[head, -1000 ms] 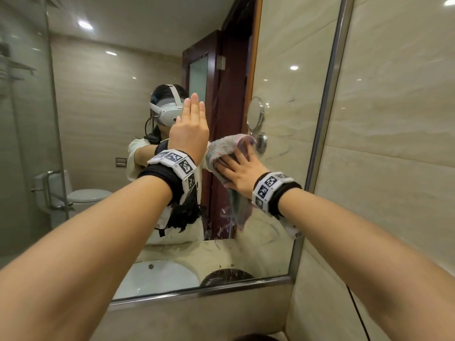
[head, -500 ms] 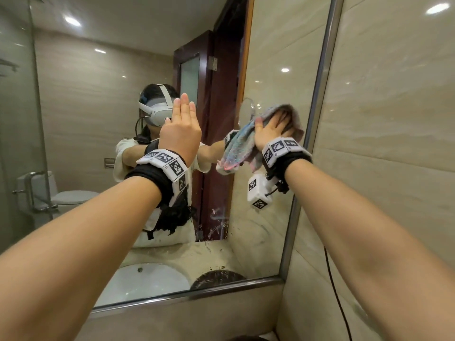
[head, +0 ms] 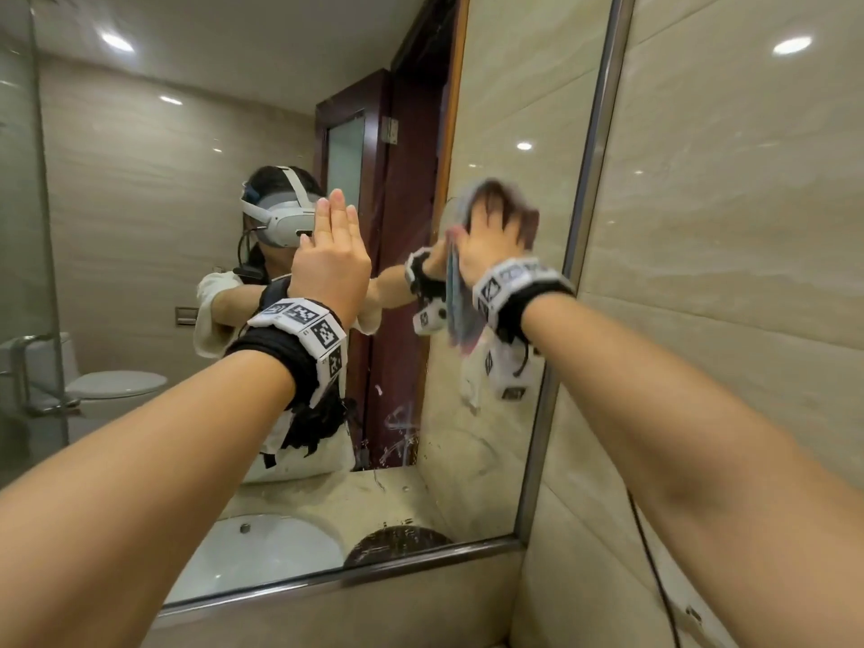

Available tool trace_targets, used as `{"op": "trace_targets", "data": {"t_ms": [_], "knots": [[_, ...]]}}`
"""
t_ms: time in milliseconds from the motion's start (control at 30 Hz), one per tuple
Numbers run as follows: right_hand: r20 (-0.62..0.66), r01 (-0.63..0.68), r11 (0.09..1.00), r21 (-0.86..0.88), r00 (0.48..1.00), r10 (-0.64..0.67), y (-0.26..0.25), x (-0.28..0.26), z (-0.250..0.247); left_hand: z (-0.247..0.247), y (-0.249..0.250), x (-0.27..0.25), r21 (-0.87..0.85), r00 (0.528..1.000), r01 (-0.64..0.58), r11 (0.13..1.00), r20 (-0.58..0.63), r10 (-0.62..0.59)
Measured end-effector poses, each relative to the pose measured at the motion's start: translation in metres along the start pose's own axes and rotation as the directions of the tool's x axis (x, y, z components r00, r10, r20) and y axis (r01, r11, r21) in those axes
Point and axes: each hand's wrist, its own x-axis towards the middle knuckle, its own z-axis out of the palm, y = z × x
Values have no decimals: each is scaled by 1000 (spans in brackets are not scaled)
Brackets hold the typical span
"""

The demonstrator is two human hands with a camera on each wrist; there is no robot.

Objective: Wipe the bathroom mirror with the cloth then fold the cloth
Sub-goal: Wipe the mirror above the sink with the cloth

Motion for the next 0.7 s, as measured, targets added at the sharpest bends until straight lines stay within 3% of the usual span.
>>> {"op": "trace_targets", "data": {"t_ms": [133, 267, 433, 500, 533, 667, 700], "knots": [[2, 195, 961, -194, 980, -198, -32, 26, -23, -3, -2, 4, -8, 999, -25, 1000, -25, 25], [47, 371, 871, -321, 925, -377, -34, -11, 15, -13, 2, 0, -62, 997, 27, 998, 75, -22], [248, 565, 774, -287, 824, -510, 1, -74, 76, -15, 2, 0, -42, 992, 51, 998, 115, -46], [380, 582, 757, -298, 800, -465, 10, -92, 89, -16, 3, 2, -42, 996, 54, 998, 74, -51], [409, 555, 770, -314, 811, -418, 11, -96, 89, -17, 4, 2, -21, 996, 54, 998, 78, -52], [291, 543, 786, -295, 835, -467, 11, -73, 72, -18, 4, 1, -11, 990, 49, 999, 131, -47], [236, 489, 825, -283, 869, -435, 11, -62, 63, -18, 4, 2, 1, 993, 44, 999, 109, -44]]}}
